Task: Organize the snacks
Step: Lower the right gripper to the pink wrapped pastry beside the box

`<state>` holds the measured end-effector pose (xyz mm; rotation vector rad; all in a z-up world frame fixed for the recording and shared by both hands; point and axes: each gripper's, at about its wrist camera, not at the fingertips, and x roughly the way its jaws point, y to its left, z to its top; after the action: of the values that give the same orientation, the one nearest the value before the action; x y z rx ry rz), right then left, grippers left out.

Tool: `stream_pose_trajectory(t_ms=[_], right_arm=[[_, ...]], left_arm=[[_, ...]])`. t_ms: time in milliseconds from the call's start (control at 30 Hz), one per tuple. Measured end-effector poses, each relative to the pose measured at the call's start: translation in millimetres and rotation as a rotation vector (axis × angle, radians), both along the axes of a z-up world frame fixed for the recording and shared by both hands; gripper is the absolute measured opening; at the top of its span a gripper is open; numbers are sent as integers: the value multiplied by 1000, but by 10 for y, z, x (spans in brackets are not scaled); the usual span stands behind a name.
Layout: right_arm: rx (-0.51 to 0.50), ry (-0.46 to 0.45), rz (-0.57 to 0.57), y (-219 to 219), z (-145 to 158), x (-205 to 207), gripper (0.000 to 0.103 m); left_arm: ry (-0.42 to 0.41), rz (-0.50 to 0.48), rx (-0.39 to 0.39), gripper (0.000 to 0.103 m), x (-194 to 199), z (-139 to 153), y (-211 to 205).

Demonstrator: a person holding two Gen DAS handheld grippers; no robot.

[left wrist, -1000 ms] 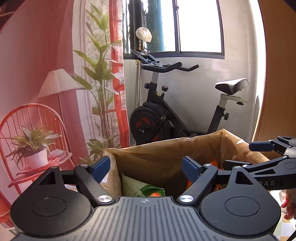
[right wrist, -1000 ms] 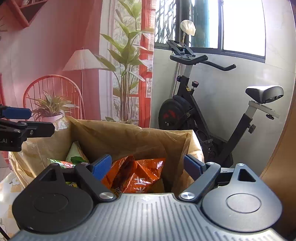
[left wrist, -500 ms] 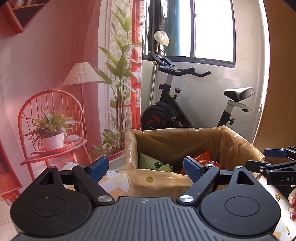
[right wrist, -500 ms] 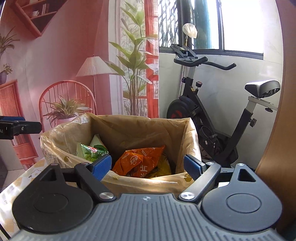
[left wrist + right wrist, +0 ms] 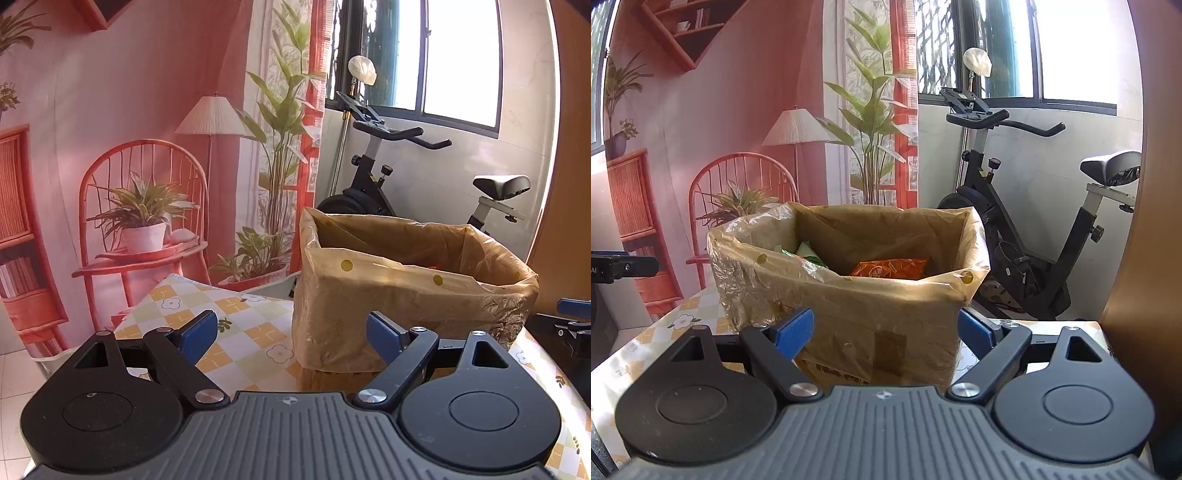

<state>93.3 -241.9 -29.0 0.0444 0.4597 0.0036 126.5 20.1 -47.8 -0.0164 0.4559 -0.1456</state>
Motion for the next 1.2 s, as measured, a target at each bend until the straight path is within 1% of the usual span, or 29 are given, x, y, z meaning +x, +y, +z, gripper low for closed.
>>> stream_pose_trajectory(t_ms=[367,600,800,933,967,1000,1033,1067,1200], right_arm=[[17,69,-2,4,-362,-234,87],[23,116,-16,-51,-595,-403,87],[17,201,-49,-142,-875,-560,87],[32,293,-82,-183,-1099,-601,88],[38,312,-92,-176,-1150,-606,89],[41,327,-98,-174,-1183,-603,94],[44,351,-106,-172,-1235,-594,96],[46,374,-110,-160,-1292,-588,96],[64,403,-132,-119,-1417,-600,103]], left_arm=[[66,13,-8,89,-152,-356,24],[113,3,-9,89,-211,-567,-3],[148,-10,-14,89,-242,-740,-25],[170,-22,-17,88,-237,-839,-51],[175,-24,-17,88,-234,-866,-58],[181,-25,-18,88,-225,-887,-58],[189,-25,-19,88,-211,-915,-59],[194,-26,-20,88,-199,-938,-62],[209,-28,-15,88,-172,-998,-72]])
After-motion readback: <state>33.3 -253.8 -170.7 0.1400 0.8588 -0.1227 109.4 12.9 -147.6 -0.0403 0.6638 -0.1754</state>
